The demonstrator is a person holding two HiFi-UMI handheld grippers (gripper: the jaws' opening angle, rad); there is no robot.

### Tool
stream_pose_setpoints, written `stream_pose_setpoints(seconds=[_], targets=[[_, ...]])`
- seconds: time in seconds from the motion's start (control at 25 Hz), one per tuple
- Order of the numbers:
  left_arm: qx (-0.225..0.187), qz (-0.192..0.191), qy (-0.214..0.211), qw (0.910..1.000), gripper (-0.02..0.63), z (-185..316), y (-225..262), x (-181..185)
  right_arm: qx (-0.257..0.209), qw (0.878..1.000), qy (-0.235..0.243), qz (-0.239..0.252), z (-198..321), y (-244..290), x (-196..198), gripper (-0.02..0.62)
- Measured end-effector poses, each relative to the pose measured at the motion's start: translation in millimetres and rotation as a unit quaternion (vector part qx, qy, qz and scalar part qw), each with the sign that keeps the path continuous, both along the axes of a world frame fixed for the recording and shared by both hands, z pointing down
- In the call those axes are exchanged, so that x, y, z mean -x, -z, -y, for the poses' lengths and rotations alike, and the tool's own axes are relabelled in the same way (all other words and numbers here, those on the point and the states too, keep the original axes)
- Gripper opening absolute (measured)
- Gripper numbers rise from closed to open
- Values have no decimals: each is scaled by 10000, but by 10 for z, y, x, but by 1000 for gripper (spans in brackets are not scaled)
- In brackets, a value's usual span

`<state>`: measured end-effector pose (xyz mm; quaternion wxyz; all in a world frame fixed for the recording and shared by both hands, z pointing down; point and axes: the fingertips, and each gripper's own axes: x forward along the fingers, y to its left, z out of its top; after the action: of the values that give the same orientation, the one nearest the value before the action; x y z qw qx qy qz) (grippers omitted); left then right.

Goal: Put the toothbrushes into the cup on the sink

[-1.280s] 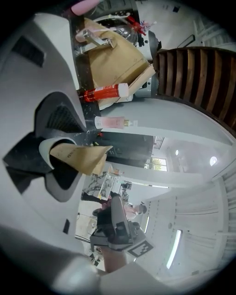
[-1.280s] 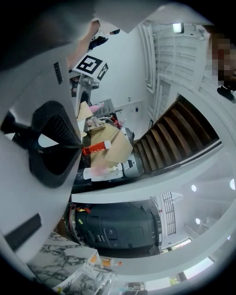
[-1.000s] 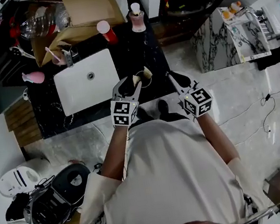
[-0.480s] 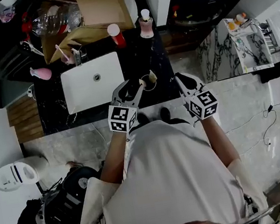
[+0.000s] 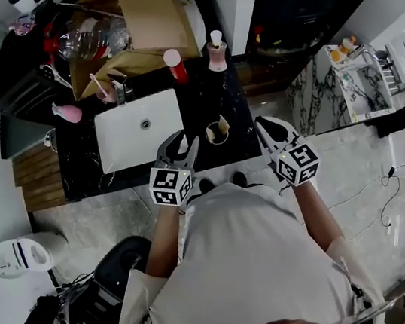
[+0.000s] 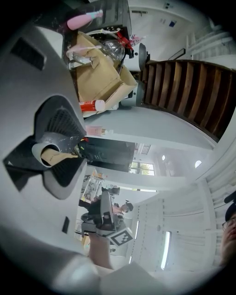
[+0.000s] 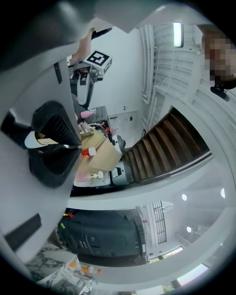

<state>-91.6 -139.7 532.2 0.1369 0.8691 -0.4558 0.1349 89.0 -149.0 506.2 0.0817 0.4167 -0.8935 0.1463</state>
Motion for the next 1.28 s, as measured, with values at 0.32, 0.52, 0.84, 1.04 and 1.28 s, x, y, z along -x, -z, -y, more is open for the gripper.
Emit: stream_pose_setpoints(seconds=[0.32, 0.52, 0.84, 1.04, 1.28], targets=[[-151, -183, 50, 9997, 86, -13, 274, 92, -270, 9996, 59, -6, 36, 206, 55, 40], [-294, -262, 50, 9992, 33, -56, 438, 97, -450, 9988, 154, 148, 15, 333, 81, 34], [-441, -230, 131, 9987, 8, -153, 509, 89, -628, 9974, 308, 200, -47, 415, 87, 32], [-422, -255, 183, 9986, 8, -156, 536, 106, -661, 9968, 427, 157, -60, 457, 119, 31], [-417, -303, 191, 9985, 8, -154, 548, 193, -654, 9968, 419, 162, -59, 471, 194, 31]])
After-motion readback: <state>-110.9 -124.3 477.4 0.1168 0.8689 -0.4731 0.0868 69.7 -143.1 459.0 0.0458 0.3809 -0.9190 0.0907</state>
